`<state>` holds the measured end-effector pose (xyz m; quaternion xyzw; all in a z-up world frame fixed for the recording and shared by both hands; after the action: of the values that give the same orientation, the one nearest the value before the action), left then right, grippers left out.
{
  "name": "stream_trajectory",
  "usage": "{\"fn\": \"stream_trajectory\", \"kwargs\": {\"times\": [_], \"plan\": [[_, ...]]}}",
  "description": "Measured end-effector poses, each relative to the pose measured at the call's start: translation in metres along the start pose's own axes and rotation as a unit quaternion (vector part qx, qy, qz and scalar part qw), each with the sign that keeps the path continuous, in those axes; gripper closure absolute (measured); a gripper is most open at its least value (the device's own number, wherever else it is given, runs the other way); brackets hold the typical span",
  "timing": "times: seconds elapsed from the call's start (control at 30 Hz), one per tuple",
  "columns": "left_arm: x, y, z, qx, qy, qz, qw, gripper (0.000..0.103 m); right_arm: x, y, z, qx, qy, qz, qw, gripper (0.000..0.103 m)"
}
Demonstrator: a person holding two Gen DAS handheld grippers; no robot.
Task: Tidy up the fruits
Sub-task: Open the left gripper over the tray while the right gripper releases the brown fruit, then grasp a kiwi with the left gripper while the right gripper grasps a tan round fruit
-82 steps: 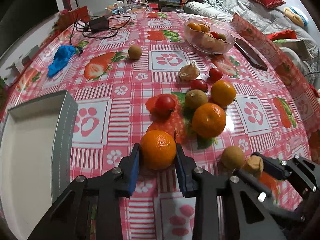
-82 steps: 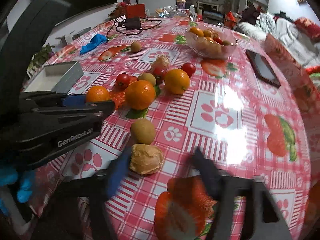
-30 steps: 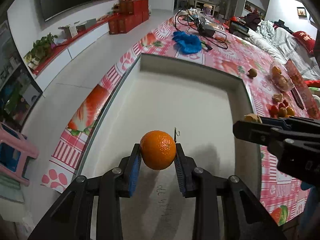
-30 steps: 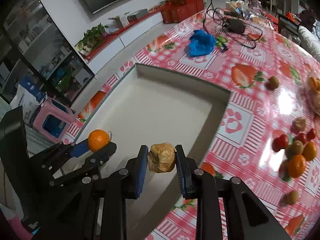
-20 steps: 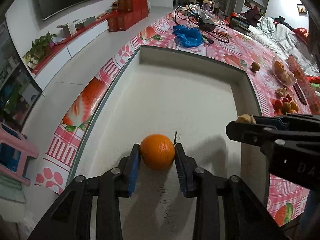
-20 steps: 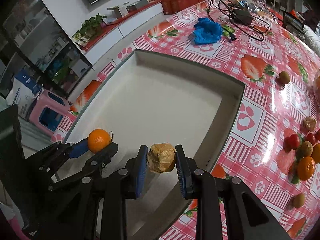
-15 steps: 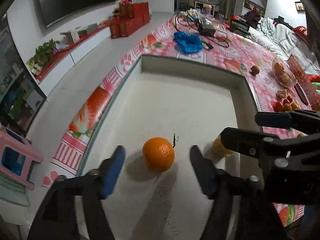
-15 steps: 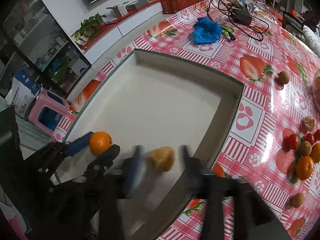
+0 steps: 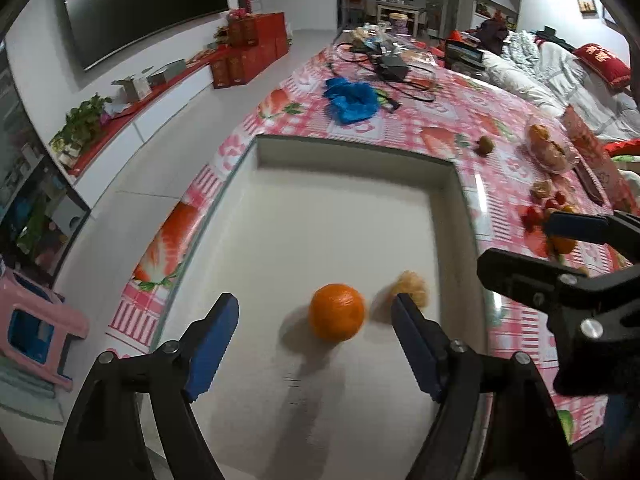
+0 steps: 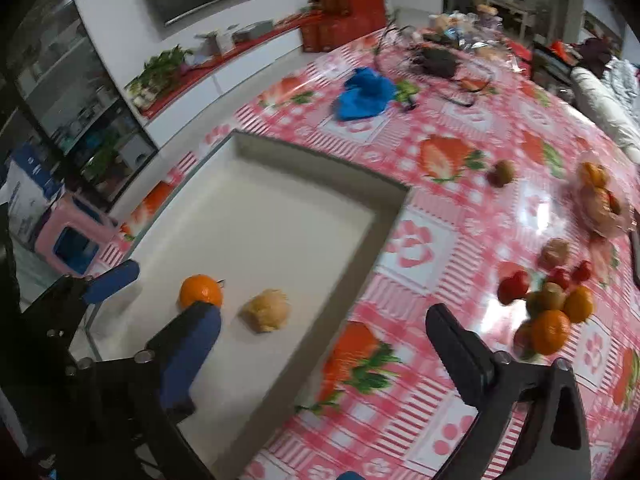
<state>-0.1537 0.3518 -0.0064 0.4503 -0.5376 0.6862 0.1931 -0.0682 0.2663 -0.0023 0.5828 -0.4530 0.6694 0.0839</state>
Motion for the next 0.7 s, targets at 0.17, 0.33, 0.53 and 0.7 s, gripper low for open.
{"fn": "stream_trajectory", "kwargs": {"times": [0.17, 0.33, 0.53, 0.7], "plan": [[0.015, -0.011, 0.03, -0.021, 0.034, 0.001, 0.9992, 0.021, 0.02, 0.011, 0.031, -0.011, 0.022, 0.016, 1.0, 0.0], [0.029, -0.032, 0.072, -0.048, 0.074, -0.001, 0.9961, 0.021, 0.035, 0.033, 0.093, -0.069, 0.049, 0.017, 0.996, 0.0], [0.043, -0.077, 0.126, -0.075, 0.102, 0.013, 0.9918, 0.021, 0.049, 0.076, 0.185, -0.164, 0.093, 0.005, 0.982, 0.0], [0.016, -0.117, 0.168, -0.082, 0.104, 0.003, 0.9912, 0.021, 0.052, 0.117, 0.247, -0.209, 0.136, -0.015, 0.968, 0.0]]}}
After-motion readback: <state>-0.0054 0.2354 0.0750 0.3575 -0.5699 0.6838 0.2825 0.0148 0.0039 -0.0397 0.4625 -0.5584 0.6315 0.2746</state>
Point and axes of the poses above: each gripper's, at about its wrist camera, not at the fingertips, and x roughly against the way its jaws point, z to its right, y to its underside, the point moved 8 cm from there along -x, roughly the way its jaws point, and after that the axes turned 4 degrees about x, right-handed, at the moved point
